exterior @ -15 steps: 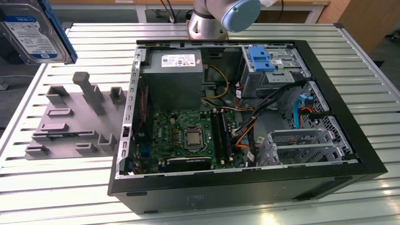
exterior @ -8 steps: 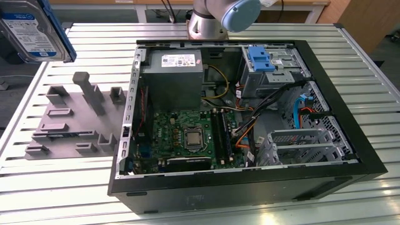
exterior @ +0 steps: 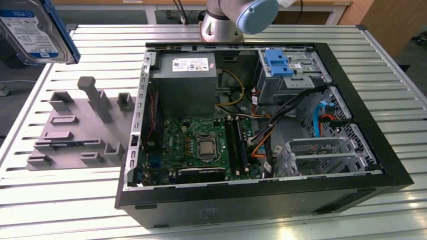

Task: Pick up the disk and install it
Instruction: 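Pick up the disk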

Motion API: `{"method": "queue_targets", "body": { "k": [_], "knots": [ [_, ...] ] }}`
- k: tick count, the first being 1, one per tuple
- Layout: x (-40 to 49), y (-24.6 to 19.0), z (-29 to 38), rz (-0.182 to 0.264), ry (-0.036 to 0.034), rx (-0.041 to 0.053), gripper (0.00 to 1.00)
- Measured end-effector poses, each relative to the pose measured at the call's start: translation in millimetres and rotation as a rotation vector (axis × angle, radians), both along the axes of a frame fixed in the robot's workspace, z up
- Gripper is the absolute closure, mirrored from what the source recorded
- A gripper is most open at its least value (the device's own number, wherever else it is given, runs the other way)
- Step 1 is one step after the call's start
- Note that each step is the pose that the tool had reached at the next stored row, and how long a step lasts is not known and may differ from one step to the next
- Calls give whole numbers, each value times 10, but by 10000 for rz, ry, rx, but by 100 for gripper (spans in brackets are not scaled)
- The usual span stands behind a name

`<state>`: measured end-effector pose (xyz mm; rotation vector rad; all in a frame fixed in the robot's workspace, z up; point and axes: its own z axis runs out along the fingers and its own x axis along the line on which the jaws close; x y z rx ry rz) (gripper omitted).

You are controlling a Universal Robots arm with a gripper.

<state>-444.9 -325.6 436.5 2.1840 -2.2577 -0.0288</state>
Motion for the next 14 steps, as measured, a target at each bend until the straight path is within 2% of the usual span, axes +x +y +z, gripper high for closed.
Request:
{"method": "queue_targets", "body": {
  "k": [4, 14],
  "knots": [
    [0, 0, 24, 1, -1, 1, 64],
    [0, 1, 34, 54, 0, 0, 64]
  ]
}}
